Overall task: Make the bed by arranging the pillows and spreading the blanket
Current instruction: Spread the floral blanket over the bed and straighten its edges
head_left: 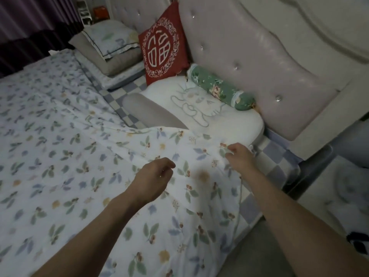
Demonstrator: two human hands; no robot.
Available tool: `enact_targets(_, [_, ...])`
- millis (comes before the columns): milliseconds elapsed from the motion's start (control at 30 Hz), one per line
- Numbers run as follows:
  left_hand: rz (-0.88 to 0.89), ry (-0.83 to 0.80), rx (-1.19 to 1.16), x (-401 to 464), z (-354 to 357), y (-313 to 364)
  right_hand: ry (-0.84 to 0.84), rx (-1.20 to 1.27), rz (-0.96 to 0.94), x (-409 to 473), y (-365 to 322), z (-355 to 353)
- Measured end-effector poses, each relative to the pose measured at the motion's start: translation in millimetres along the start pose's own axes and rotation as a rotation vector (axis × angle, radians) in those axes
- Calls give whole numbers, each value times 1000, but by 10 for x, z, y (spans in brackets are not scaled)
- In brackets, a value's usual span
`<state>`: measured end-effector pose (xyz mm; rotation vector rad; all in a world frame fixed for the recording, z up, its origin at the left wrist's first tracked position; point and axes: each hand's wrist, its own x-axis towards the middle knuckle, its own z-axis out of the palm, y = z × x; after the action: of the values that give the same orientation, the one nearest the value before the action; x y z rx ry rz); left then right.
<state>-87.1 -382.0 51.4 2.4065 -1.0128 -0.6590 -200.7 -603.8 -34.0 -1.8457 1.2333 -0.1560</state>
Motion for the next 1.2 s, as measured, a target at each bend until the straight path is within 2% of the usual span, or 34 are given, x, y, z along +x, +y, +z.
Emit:
enact_targets(67, [-30, -15, 6, 106, 71, -26, 8, -202, -47, 301, 106, 61])
enact_targets(167, [-61, -66, 42, 214, 165, -98, -75, -506, -49, 608, 262, 154])
enact_targets(267, [-95, -106, 72, 232, 211, -157, -130, -583, -38, 718, 393, 178])
enact_targets(333, [-114, -117, 69, 207, 187, -185, -107, -466, -80, 621, 329, 195])
enact_targets(400, [-132, -124, 12, 162, 169, -192, -182, -177, -92, 400, 189, 199])
enact_targets(467, [-167, -115, -71, 70, 147, -190, -390, 92, -71, 49, -9, 220])
enact_targets(533, [-221, -73, -188, -43, 137, -201, -617, 248, -65, -429, -226, 272])
enact_targets(667, [-408, 84, -536, -360, 107, -318, -957, 191, -197, -1485, -583, 428])
enact_targets(733, [-422, 163, -510, -603, 62, -439, -1071, 146, -247, -1941, -679, 517])
enact_targets(867, [-445, 317, -351, -1387, 51, -814, -1111, -30, -328, -2686, -676, 789])
enact_targets(1000, [-527, 397, -368, -2159, 289, -1237, -1150, -79, -285, -3158, -381, 1108])
enact_targets(1133, [-633, 253, -307, -2601, 601, -1604, -1148, -223, -231, -3366, 128, 1439])
enact_targets(1200, [-679, 160, -285, -2730, 813, -1750, -1043, -247, -146, -3347, 426, 1525])
